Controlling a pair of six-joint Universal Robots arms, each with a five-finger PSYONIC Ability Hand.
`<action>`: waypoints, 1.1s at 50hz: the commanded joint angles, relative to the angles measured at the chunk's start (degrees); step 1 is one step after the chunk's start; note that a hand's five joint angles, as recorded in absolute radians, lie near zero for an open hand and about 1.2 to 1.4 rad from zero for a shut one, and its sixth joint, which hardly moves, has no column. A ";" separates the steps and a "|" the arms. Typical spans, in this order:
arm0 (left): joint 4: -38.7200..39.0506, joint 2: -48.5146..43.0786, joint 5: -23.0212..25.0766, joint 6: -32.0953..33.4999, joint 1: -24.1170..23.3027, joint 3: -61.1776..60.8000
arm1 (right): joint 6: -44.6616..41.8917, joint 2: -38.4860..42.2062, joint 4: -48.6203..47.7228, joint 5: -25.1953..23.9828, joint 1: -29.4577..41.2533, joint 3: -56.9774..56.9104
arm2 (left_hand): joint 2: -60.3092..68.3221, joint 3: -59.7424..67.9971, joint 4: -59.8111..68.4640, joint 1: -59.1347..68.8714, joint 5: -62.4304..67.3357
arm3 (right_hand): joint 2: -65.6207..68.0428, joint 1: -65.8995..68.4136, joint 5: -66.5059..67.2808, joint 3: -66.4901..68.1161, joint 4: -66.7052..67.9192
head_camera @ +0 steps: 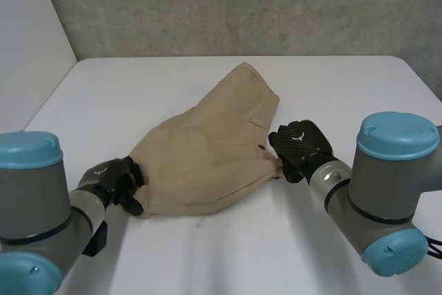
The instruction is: Fold the shorts.
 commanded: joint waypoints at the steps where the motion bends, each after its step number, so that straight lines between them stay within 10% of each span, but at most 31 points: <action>1: 0.08 -3.21 -1.79 -0.53 -0.02 3.96 | 0.00 0.21 -0.07 0.00 0.00 0.01 | 10.64 10.58 10.98 10.64 11.19 | 12.43 23.86 14.85 12.36 11.74; 6: 1.13 -6.46 -3.63 -0.53 0.06 6.07 | 0.00 0.30 -0.07 0.00 0.00 0.01 | 40.40 40.34 40.74 40.40 40.94 | 12.43 23.86 14.85 12.36 11.74; 16: 0.43 0.20 -6.71 3.41 0.59 5.90 | -0.70 -0.58 0.64 -0.08 -0.79 -1.31 | 40.43 40.37 40.77 40.43 40.98 | 12.43 23.86 14.85 12.36 11.74; 28: 0.95 9.97 -1.79 33.47 0.68 1.51 | -7.30 -2.78 8.01 -0.17 -0.08 -3.94 | 40.43 40.37 40.77 40.43 40.98 | 12.43 23.86 14.85 12.36 11.74; 32: 2.45 7.70 -1.88 33.66 -0.11 0.10 | -5.11 -0.41 16.70 -0.43 0.00 -6.49 | 40.43 40.37 40.77 40.43 40.98 | 12.43 23.86 14.85 12.36 11.74; 38: 2.54 5.31 -1.96 33.57 -0.90 -0.17 | 8.07 0.47 20.85 -2.98 -2.10 -8.26 | 40.43 40.37 40.77 40.43 40.98 | -34.93 -23.49 -32.51 -34.99 -35.62; 55: 2.54 5.31 -1.96 33.48 -0.90 0.45 | 12.22 -5.51 2.49 -9.31 -3.60 7.65 | 40.43 40.37 40.77 40.43 40.98 | -35.79 -24.36 -33.37 -35.86 -36.48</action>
